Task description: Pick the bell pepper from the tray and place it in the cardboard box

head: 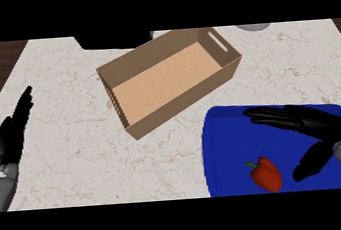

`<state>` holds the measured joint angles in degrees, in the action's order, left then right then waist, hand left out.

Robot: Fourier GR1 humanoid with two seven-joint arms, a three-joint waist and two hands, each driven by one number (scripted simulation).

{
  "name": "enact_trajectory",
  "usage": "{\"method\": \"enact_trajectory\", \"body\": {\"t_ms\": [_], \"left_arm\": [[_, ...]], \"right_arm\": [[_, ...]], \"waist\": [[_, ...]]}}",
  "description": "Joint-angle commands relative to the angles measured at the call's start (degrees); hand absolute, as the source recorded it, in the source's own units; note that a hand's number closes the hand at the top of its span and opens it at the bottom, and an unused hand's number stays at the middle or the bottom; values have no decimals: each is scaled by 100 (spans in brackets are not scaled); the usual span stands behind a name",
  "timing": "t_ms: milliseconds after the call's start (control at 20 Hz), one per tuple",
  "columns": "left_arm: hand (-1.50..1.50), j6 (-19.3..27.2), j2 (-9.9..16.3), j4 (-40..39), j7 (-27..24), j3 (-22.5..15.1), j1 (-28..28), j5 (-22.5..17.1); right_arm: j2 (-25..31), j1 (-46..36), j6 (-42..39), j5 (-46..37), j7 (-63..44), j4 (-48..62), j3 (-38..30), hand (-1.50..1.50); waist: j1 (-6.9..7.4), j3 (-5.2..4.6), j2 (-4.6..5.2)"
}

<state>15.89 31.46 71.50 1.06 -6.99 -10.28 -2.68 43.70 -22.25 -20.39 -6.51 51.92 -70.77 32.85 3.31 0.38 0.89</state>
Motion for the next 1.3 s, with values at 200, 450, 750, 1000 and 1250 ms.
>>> {"method": "enact_trajectory", "body": {"t_ms": [200,450,750,1000,1250], "left_arm": [[0,165,-59,173,232,-71,-25,219],[0,76,36,179,383,115,-5,158],[0,20,-143,91,120,244,292,240],[0,-85,-111,467,301,450,477,323],[0,-220,-96,714,494,615,543,444]], "right_arm": [[243,-1076,211,-1836,1250,706,905,-150],[18,-1521,540,-2881,599,676,1500,-150],[-518,-1582,42,-3317,-14,513,1642,-150],[-872,-1323,538,-3992,171,1057,1511,-150],[-838,-871,432,-4366,-15,395,1358,-150]], "waist": [[-28,-23,-31],[-149,-34,-62],[-275,-40,-91],[-274,-37,-87],[-316,-38,-100]]}}
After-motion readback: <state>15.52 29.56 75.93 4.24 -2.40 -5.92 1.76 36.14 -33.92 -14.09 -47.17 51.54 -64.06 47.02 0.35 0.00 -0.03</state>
